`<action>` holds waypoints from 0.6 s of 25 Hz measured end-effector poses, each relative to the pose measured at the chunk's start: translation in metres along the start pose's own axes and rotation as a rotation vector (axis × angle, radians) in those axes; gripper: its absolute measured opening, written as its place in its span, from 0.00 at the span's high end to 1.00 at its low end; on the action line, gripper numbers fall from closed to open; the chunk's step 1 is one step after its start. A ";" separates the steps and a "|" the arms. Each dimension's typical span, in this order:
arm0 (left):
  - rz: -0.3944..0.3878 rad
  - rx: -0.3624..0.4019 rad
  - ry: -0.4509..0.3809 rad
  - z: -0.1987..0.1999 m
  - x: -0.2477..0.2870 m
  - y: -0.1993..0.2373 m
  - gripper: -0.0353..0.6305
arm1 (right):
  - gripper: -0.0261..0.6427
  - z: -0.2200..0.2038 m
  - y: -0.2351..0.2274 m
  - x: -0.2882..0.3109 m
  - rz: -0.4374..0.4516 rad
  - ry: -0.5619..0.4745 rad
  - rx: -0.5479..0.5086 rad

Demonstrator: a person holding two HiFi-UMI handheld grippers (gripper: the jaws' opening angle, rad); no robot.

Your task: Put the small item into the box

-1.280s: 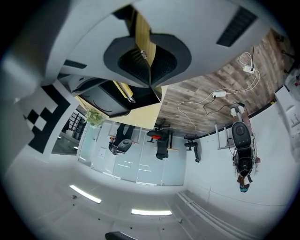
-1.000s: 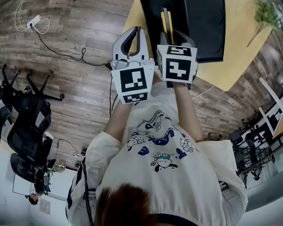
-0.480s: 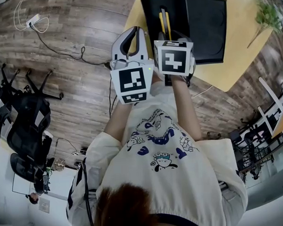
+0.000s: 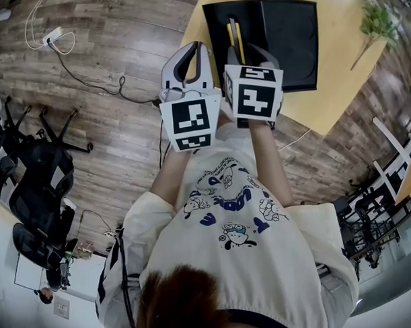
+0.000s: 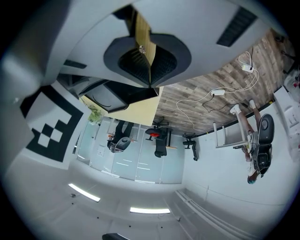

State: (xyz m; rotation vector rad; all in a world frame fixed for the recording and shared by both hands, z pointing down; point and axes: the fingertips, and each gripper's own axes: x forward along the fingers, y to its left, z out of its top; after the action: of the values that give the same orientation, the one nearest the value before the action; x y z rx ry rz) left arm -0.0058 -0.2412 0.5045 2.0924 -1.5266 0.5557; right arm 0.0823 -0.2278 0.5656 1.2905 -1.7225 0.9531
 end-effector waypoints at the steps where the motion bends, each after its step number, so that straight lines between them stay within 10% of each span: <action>1: 0.000 0.003 -0.008 0.005 -0.004 -0.002 0.91 | 0.74 0.004 0.002 -0.008 0.011 -0.027 0.004; 15: -0.027 0.102 -0.301 0.110 -0.072 -0.035 0.91 | 0.87 0.081 0.011 -0.143 0.006 -0.561 -0.049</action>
State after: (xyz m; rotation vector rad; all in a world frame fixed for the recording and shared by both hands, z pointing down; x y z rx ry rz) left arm 0.0107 -0.2434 0.3695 2.3562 -1.6578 0.3241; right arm 0.0877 -0.2416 0.4017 1.6239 -2.1487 0.5721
